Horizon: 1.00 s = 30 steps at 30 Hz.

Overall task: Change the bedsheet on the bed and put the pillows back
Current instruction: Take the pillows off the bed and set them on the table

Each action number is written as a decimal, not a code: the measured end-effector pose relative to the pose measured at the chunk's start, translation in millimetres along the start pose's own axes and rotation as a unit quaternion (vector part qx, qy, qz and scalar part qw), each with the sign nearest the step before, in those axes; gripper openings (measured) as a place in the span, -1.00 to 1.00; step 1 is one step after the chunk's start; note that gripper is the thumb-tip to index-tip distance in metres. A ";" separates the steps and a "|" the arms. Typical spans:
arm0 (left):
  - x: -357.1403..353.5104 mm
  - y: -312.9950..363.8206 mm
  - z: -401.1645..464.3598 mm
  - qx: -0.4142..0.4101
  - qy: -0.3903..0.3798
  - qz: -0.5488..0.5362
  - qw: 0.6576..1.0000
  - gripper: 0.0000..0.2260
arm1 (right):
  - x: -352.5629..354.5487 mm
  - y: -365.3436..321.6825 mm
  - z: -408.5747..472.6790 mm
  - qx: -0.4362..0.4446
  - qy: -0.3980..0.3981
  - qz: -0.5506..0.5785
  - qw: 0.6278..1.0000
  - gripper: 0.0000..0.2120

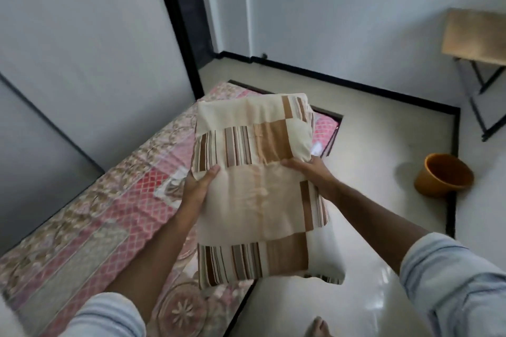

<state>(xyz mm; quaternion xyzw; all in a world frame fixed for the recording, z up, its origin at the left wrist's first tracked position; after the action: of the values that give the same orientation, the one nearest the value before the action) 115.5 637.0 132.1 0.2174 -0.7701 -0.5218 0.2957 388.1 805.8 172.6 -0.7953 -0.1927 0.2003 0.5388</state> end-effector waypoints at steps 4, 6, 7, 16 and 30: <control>-109.1 64.0 26.2 -0.026 -0.023 -0.016 0.999 -0.39 | 107.7 -50.5 22.3 0.027 0.033 0.008 0.999 -0.57; -150.7 78.7 46.6 -0.024 -0.035 -0.014 0.999 -0.16 | 152.0 -69.6 33.6 0.039 0.050 0.011 0.998 -0.55; -173.2 84.0 59.0 -0.022 -0.043 -0.015 0.999 -0.09 | 174.7 -78.4 40.3 0.046 0.060 0.009 0.997 -0.54; -363.6 186.6 138.7 -0.083 -0.107 -0.014 0.991 -0.53 | 331.3 -135.6 132.8 0.063 0.138 0.046 0.987 -0.65; -690.8 375.8 340.7 -0.111 -0.260 -0.002 0.959 -0.24 | 597.9 -284.3 303.8 0.094 0.285 0.073 0.951 -0.69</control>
<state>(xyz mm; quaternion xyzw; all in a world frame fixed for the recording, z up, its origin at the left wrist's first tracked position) 377.9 1447.1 228.9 0.0419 -0.7573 -0.6430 0.1064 708.0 1453.2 268.8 -0.7768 0.0469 0.0216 0.6276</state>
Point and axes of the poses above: each hand's wrist, its own z-axis towards the middle knuckle, its own x-axis out of the back of the hand, y = z × x, the point moved 10 cm from there along z, towards the middle knuckle, and after that the axes turned 8 degrees about z, right-handed, at the moved point
